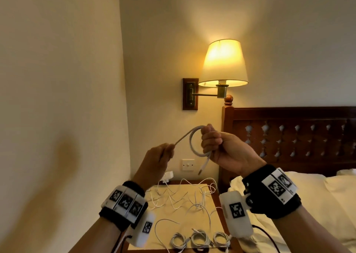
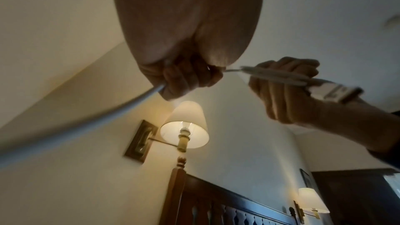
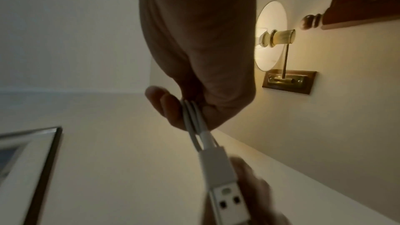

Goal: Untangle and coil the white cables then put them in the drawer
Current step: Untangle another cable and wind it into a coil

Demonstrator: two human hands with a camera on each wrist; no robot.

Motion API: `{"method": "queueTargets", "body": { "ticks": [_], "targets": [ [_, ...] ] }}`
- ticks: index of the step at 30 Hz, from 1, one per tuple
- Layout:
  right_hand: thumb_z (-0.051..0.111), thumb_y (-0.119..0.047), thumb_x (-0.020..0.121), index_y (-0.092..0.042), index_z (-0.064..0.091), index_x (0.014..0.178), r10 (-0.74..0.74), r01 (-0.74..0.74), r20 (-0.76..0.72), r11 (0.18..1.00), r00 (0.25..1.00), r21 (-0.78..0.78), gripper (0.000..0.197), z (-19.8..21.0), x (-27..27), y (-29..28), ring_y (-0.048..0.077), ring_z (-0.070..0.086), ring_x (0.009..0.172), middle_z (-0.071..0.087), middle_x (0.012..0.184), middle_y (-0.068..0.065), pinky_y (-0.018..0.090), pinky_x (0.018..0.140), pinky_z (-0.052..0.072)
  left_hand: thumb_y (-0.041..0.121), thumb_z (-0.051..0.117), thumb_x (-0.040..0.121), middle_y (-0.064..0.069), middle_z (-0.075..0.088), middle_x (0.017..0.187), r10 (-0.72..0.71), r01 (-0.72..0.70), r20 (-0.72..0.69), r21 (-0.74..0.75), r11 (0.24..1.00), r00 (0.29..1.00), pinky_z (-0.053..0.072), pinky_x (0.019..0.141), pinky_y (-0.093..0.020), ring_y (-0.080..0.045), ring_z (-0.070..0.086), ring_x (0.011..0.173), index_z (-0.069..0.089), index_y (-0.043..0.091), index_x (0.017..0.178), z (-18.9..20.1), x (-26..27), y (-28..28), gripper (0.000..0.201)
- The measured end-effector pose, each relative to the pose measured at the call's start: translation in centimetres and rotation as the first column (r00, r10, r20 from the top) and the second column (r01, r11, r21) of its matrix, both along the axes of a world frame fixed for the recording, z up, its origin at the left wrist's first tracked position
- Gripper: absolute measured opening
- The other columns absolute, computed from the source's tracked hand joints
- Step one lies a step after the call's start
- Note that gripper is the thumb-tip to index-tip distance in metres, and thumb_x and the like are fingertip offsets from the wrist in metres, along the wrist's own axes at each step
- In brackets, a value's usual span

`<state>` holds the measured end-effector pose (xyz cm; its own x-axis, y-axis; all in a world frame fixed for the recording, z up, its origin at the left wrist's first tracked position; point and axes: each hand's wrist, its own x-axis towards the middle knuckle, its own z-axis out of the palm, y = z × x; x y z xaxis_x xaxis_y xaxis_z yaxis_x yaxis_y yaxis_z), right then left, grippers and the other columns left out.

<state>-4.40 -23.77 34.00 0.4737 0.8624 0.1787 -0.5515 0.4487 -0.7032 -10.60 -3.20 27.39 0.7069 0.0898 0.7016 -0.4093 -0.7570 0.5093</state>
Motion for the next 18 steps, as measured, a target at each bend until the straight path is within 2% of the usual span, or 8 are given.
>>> {"method": "queueTargets", "body": {
  "ticks": [2, 4, 6, 8, 11, 14, 16, 18],
  "targets": [
    [0.034, -0.023, 0.103, -0.01, 0.058, 0.085, -0.106, 0.107, -0.022, 0.993, 0.994, 0.038, 0.032, 0.8, 0.9, -0.8, 0.004, 0.046, 0.047, 0.047, 0.058, -0.008, 0.016, 0.046, 0.043, 0.029, 0.038, 0.101, 0.01, 0.044, 0.056, 0.02, -0.023, -0.083, -0.03, 0.999, 0.996, 0.034, 0.055, -0.02, -0.004, 0.042, 0.053, 0.048, 0.025, 0.068, -3.1, -0.6, 0.6, 0.035],
    [0.037, -0.024, 0.102, -0.01, 0.058, 0.089, -0.244, 0.245, 0.058, 0.97, 0.968, 0.003, 0.029, 1.2, 1.6, -1.0, 0.005, 0.048, 0.05, 0.05, 0.061, -0.006, 0.016, 0.048, 0.045, 0.027, 0.038, 0.102, 0.013, 0.046, 0.056, 0.003, 0.003, -0.198, 0.028, 1.0, 0.98, 0.035, 0.057, -0.024, -0.003, 0.042, 0.055, 0.048, 0.027, 0.067, -5.0, -1.7, 0.3, 0.037],
    [0.041, -0.024, 0.102, -0.009, 0.06, 0.092, -0.331, 0.354, 0.229, 0.933, 0.916, -0.066, 0.027, 1.0, 1.8, -0.3, 0.008, 0.054, 0.055, 0.054, 0.067, -0.001, 0.019, 0.053, 0.05, 0.026, 0.039, 0.103, 0.016, 0.047, 0.057, -0.071, 0.128, -0.313, 0.164, 0.978, 0.947, 0.036, 0.06, -0.024, -0.004, 0.043, 0.058, 0.048, 0.026, 0.065, -4.5, -3.1, -1.5, 0.038],
    [0.044, -0.026, 0.102, -0.008, 0.061, 0.092, -0.341, 0.434, 0.443, 0.892, 0.829, -0.125, 0.027, 0.3, 1.6, 0.8, 0.012, 0.059, 0.061, 0.059, 0.072, 0.003, 0.025, 0.061, 0.053, 0.029, 0.041, 0.102, 0.011, 0.047, 0.058, -0.154, 0.25, -0.332, 0.271, 0.93, 0.931, 0.035, 0.059, -0.02, -0.006, 0.042, 0.056, 0.052, 0.019, 0.067, -1.9, -4.4, -3.7, 0.038],
    [0.042, -0.026, 0.103, -0.003, 0.061, 0.098, -0.29, 0.508, 0.68, 0.849, 0.673, -0.141, 0.031, -0.4, 0.7, 1.9, 0.015, 0.063, 0.068, 0.064, 0.075, 0.005, 0.027, 0.068, 0.052, 0.03, 0.041, 0.102, 0.005, 0.049, 0.057, -0.196, 0.249, -0.196, 0.301, 0.921, 0.961, 0.034, 0.053, -0.021, -0.008, 0.042, 0.051, 0.055, 0.011, 0.069, 3.2, -5.5, -5.8, 0.04],
    [0.042, -0.026, 0.102, 0.003, 0.063, 0.101, -0.26, 0.561, 0.793, 0.819, 0.551, -0.121, 0.036, -0.4, -0.3, 2.0, 0.016, 0.063, 0.071, 0.065, 0.077, 0.007, 0.025, 0.069, 0.055, 0.028, 0.045, 0.1, 0.015, 0.049, 0.058, -0.143, 0.154, -0.058, 0.347, 0.925, 0.988, 0.034, 0.052, -0.012, -0.004, 0.049, 0.051, 0.05, 0.031, 0.068, 6.3, -5.2, -5.6, 0.033],
    [0.04, -0.023, 0.102, -0.002, 0.066, 0.099, -0.23, 0.54, 0.811, 0.833, 0.537, -0.122, 0.033, -0.4, -0.7, 1.9, 0.016, 0.065, 0.071, 0.067, 0.077, 0.006, 0.025, 0.069, 0.056, 0.031, 0.045, 0.1, 0.02, 0.049, 0.061, -0.093, 0.086, -0.003, 0.402, 0.911, 0.996, 0.035, 0.054, -0.009, 0.0, 0.052, 0.054, 0.048, 0.036, 0.071, 7.1, -4.5, -5.0, 0.029],
    [0.038, -0.021, 0.104, -0.003, 0.065, 0.098, -0.214, 0.507, 0.793, 0.851, 0.57, -0.135, 0.033, -0.4, -1.0, 1.8, 0.015, 0.064, 0.067, 0.066, 0.073, 0.004, 0.024, 0.066, 0.054, 0.035, 0.044, 0.099, 0.02, 0.049, 0.061, -0.032, -0.005, 0.079, 0.431, 0.902, 0.996, 0.037, 0.055, -0.012, -0.002, 0.053, 0.053, 0.054, 0.031, 0.077, 7.3, -3.6, -4.1, 0.025]
  ]
}}
